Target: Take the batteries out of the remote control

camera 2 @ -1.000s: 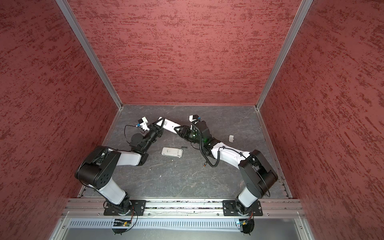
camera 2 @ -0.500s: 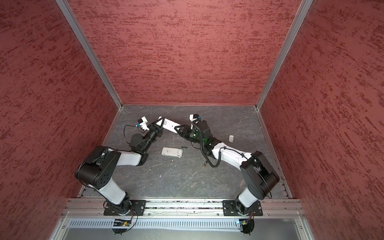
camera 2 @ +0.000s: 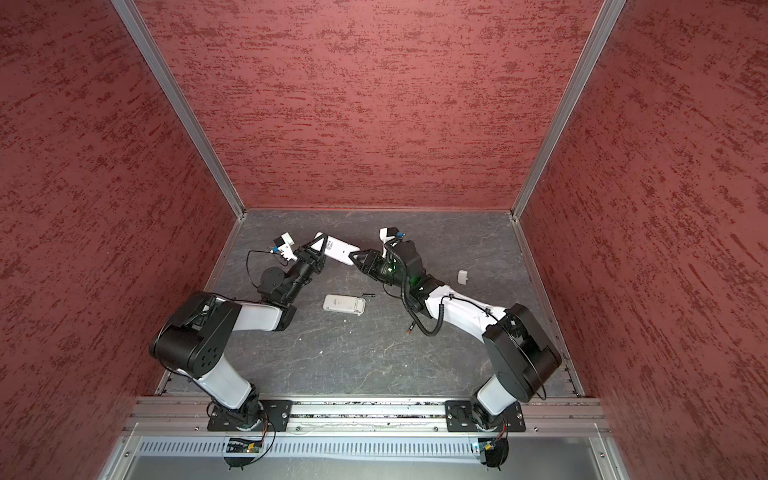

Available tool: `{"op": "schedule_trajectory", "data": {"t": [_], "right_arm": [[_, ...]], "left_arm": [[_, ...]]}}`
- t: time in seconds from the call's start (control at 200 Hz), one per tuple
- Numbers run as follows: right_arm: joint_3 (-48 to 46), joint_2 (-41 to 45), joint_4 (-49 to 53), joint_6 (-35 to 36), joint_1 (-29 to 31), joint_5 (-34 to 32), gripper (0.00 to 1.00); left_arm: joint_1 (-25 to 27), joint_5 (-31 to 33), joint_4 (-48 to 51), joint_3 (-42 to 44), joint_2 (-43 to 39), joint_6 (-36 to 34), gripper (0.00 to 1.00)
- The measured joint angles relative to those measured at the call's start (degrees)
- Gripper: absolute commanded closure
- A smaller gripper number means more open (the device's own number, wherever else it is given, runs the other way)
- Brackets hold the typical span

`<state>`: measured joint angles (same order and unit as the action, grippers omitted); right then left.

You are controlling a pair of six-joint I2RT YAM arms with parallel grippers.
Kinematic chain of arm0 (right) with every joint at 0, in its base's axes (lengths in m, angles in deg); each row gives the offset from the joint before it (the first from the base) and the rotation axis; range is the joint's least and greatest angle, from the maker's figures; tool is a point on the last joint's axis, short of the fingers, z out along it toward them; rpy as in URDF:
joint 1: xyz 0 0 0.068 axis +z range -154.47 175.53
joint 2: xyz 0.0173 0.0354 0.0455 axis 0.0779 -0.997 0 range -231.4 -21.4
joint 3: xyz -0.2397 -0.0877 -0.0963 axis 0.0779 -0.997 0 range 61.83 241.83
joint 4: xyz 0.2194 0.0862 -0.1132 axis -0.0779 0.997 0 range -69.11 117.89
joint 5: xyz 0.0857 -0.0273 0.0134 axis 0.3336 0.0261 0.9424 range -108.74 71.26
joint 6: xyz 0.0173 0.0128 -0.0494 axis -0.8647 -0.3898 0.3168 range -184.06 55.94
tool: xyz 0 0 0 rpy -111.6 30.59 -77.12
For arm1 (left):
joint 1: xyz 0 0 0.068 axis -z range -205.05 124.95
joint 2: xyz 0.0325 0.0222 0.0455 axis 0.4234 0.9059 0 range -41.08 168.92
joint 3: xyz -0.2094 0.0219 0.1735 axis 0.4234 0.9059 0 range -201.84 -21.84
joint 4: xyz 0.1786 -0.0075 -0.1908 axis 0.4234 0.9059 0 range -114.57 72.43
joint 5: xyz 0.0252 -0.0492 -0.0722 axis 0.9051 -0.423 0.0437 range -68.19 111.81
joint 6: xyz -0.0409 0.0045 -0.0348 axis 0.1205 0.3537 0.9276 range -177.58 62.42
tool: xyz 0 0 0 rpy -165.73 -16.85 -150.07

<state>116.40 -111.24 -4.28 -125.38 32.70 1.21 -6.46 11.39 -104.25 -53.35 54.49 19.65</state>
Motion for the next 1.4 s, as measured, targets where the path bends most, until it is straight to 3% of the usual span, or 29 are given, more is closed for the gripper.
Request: {"op": "schedule_trajectory", "data": {"t": [0.872,1.403], "right_arm": [[0.28,-1.62,-2.12,-0.9,0.0,2.25,0.68],[1.31,-4.57,-4.46,-1.73,-0.35,3.3,0.85]], "left_arm": [[0.66,0.09,0.22,0.0,0.66,-0.13,1.0],[0.22,1.64,1.7,0.17,0.63,-0.63,1.0]]}}
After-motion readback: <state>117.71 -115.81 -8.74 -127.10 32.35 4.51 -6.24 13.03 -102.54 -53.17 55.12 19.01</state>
